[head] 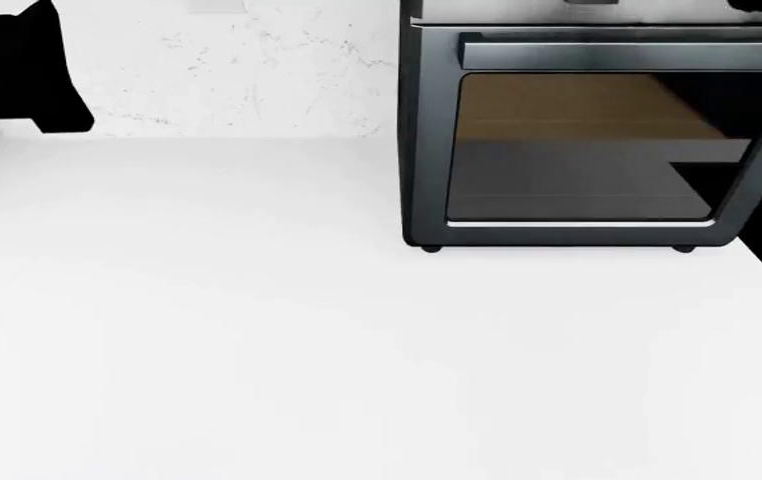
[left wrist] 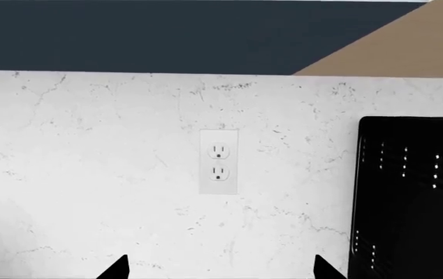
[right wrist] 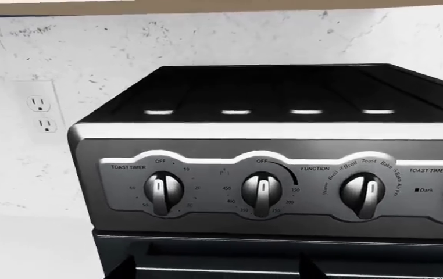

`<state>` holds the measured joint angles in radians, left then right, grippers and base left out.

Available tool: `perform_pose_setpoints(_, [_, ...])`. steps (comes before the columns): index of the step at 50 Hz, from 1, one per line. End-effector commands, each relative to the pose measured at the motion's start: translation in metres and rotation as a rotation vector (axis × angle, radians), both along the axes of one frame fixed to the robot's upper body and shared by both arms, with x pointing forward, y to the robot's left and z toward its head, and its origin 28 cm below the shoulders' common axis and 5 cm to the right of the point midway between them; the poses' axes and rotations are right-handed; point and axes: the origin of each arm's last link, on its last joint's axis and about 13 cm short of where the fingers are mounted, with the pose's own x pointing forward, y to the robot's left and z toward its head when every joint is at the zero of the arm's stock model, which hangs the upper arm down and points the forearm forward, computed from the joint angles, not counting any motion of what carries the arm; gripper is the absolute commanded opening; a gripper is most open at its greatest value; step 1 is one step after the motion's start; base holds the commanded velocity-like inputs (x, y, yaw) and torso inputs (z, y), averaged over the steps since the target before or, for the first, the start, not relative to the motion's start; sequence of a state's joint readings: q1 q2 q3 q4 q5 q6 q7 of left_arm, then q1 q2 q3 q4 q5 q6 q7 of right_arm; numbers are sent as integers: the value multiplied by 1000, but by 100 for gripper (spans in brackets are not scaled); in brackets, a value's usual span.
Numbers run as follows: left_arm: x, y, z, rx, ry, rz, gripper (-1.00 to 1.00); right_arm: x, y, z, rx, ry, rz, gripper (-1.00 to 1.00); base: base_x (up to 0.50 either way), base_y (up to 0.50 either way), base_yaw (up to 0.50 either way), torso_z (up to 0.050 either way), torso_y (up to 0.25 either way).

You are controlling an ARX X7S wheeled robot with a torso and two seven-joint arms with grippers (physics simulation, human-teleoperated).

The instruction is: Turn on the toaster oven by setting the timer.

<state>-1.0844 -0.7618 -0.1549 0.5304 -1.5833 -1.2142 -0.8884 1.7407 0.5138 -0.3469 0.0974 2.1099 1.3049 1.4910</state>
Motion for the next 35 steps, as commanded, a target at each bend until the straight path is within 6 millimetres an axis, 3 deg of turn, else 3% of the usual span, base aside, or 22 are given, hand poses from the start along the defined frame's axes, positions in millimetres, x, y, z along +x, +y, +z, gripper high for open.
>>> perform_pose_setpoints(1, [-3, 0, -1, -2, 2, -2, 100, -1, 15, 10, 17, 34, -14, 100, 0, 0, 0, 0, 0])
perform_pose_setpoints(13, [-2, 0, -2, -1, 3, -2, 100, 9, 28, 9, 1, 31, -27, 100, 0, 0, 0, 0, 0])
perform_pose_setpoints(35, [-1, 0, -2, -7, 4, -4, 100, 7, 46, 11, -37, 91, 25, 100, 0, 0, 0, 0, 0])
